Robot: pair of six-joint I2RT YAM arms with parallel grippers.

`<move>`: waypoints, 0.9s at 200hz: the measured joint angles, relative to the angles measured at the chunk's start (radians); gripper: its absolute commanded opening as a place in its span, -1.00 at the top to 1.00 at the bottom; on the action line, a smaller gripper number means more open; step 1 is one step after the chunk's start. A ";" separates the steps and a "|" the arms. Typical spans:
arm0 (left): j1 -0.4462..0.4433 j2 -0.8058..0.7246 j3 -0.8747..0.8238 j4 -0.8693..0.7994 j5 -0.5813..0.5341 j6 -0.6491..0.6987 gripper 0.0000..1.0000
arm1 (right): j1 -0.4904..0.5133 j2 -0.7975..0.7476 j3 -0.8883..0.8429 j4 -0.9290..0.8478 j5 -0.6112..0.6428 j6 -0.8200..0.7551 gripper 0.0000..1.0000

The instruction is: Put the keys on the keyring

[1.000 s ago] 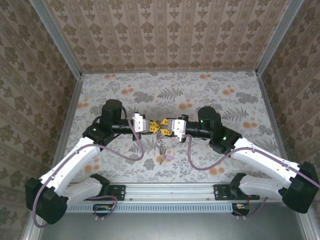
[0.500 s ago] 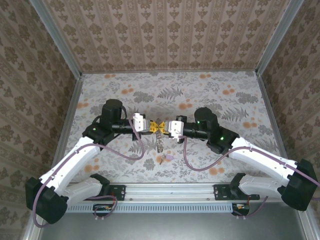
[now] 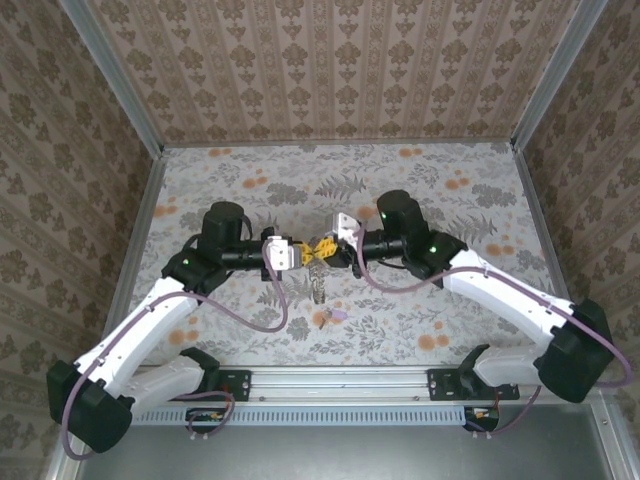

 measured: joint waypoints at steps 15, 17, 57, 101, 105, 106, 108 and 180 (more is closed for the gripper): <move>-0.008 -0.010 -0.004 -0.023 -0.027 0.037 1.00 | -0.013 0.050 0.050 -0.075 -0.078 0.044 1.00; -0.008 -0.011 -0.004 -0.027 -0.032 0.043 1.00 | -0.014 0.057 0.056 -0.084 -0.089 0.051 1.00; -0.039 -0.014 -0.011 -0.081 -0.087 0.141 1.00 | -0.028 0.139 0.084 -0.158 -0.230 0.172 1.00; -0.085 -0.026 -0.026 -0.080 -0.169 0.240 1.00 | -0.058 0.220 0.121 -0.220 -0.358 0.277 1.00; -0.090 -0.029 -0.028 -0.080 -0.176 0.249 1.00 | -0.061 0.225 0.121 -0.222 -0.367 0.286 1.00; -0.091 -0.029 -0.028 -0.081 -0.177 0.250 1.00 | -0.062 0.227 0.121 -0.223 -0.370 0.290 1.00; -0.093 -0.030 -0.029 -0.081 -0.181 0.254 1.00 | -0.063 0.230 0.122 -0.224 -0.375 0.294 1.00; -0.117 -0.048 -0.047 -0.061 -0.221 0.306 1.00 | -0.086 0.254 0.116 -0.200 -0.451 0.391 0.62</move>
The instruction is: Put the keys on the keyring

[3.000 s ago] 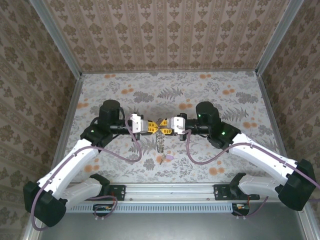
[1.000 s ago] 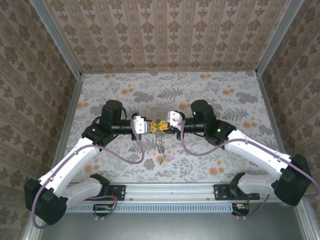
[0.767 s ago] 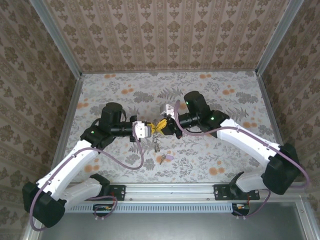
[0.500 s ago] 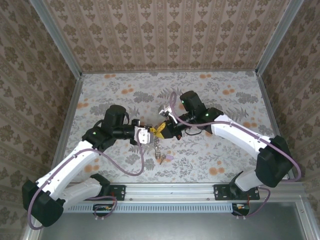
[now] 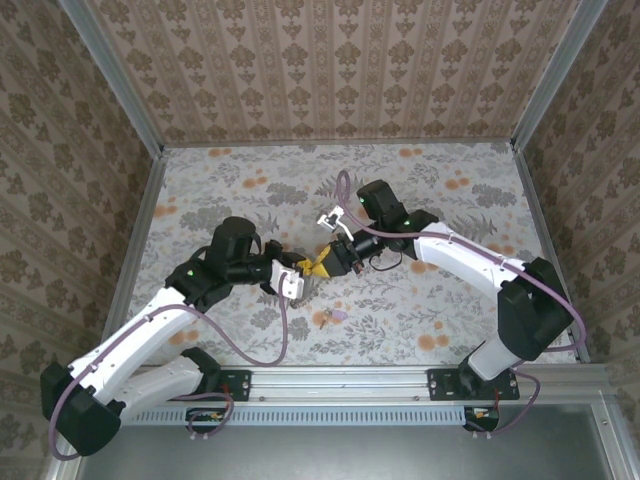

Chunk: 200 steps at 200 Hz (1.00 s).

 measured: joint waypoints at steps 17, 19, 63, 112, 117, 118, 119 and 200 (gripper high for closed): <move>0.000 0.000 0.000 0.000 0.005 -0.007 1.00 | -0.010 -0.019 -0.019 0.021 0.005 0.010 0.53; 0.000 -0.001 0.000 0.000 0.006 -0.008 1.00 | -0.012 -0.023 -0.022 0.024 0.006 0.011 0.52; 0.001 -0.017 0.000 0.043 0.037 -0.064 1.00 | -0.061 -0.108 -0.080 0.072 0.050 0.010 0.45; 0.015 -0.017 0.000 0.088 0.055 -0.138 1.00 | -0.062 -0.266 -0.161 0.097 0.145 -0.119 0.35; 0.017 -0.017 0.000 0.090 0.059 -0.146 1.00 | -0.056 -0.291 -0.169 0.097 0.168 -0.144 0.35; 0.017 -0.017 0.000 0.091 0.061 -0.148 1.00 | -0.055 -0.294 -0.170 0.097 0.172 -0.148 0.35; 0.018 -0.017 0.000 0.091 0.062 -0.149 1.00 | -0.053 -0.301 -0.172 0.098 0.177 -0.155 0.35; 0.021 -0.016 0.000 0.117 0.129 -0.222 1.00 | 0.156 -0.471 -0.307 0.262 0.639 -0.544 0.42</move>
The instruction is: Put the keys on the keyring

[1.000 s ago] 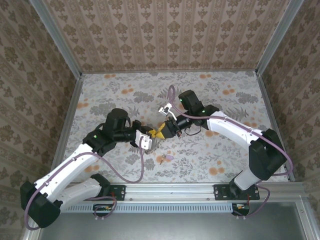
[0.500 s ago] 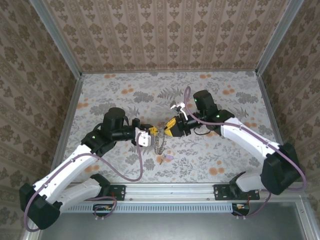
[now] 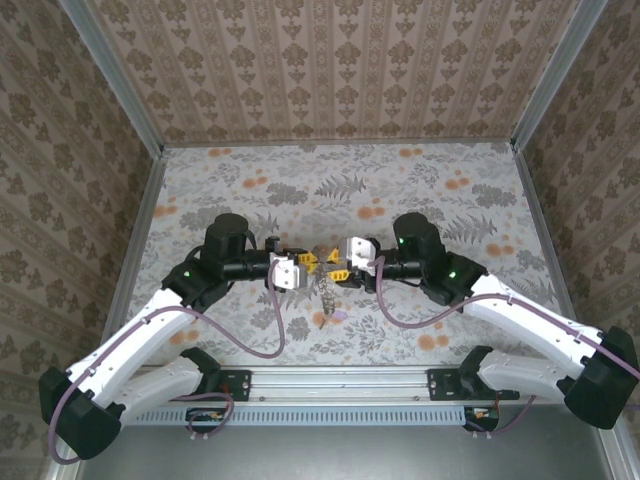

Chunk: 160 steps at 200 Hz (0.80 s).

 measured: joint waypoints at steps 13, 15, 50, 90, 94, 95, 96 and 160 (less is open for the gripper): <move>0.000 0.000 0.000 0.013 0.011 -0.016 1.00 | 0.012 0.000 -0.006 0.021 0.037 -0.033 0.44; 0.000 0.000 0.000 0.016 0.013 -0.018 1.00 | 0.013 0.000 -0.007 0.024 0.042 -0.038 0.43; 0.005 0.000 0.000 0.072 0.049 -0.058 1.00 | 0.017 0.000 -0.017 0.072 0.088 -0.083 0.55; 0.007 0.011 0.000 0.108 0.078 -0.091 1.00 | 0.017 0.000 -0.026 0.101 0.093 -0.090 0.60; 0.007 0.011 0.000 0.110 0.081 -0.093 1.00 | 0.017 0.000 -0.028 0.105 0.093 -0.090 0.59; 0.007 0.012 0.000 0.111 0.081 -0.094 1.00 | 0.017 0.000 -0.029 0.106 0.092 -0.090 0.59; 0.007 0.013 0.000 0.111 0.081 -0.095 1.00 | 0.017 0.000 -0.029 0.106 0.092 -0.090 0.59; 0.008 0.023 0.000 0.132 0.111 -0.124 1.00 | 0.017 -0.012 -0.045 0.128 0.086 -0.086 0.59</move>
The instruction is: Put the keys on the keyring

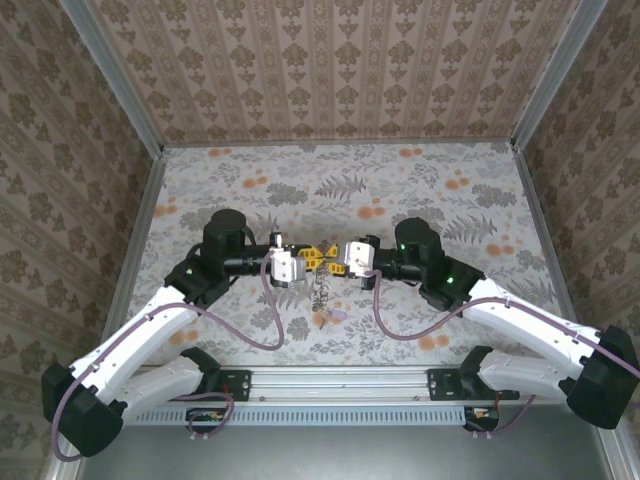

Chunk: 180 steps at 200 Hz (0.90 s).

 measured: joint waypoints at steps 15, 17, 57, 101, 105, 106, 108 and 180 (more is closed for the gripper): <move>0.000 0.000 0.000 0.000 0.006 -0.004 1.00 | 0.000 -0.005 -0.003 0.007 0.000 0.000 0.58; 0.000 0.000 0.000 0.001 0.006 -0.005 1.00 | 0.000 -0.005 -0.003 0.008 0.000 0.001 0.58; 0.000 0.006 0.000 0.001 0.013 -0.006 1.00 | 0.000 -0.025 -0.007 0.012 -0.008 -0.002 0.70; 0.005 0.010 -0.001 0.000 0.019 -0.013 1.00 | 0.000 -0.032 -0.011 0.014 -0.014 0.002 1.00; 0.005 0.010 -0.001 0.000 0.021 -0.014 1.00 | 0.000 -0.032 -0.011 0.014 -0.014 0.001 1.00; 0.005 0.010 -0.002 0.000 0.021 -0.014 1.00 | 0.000 -0.032 -0.011 0.014 -0.014 0.001 1.00; 0.005 0.010 -0.002 0.000 0.021 -0.015 1.00 | 0.000 -0.032 -0.011 0.014 -0.014 0.001 1.00; 0.018 0.003 -0.006 0.024 0.021 -0.089 0.41 | 0.000 -0.067 -0.066 0.082 -0.014 0.008 1.00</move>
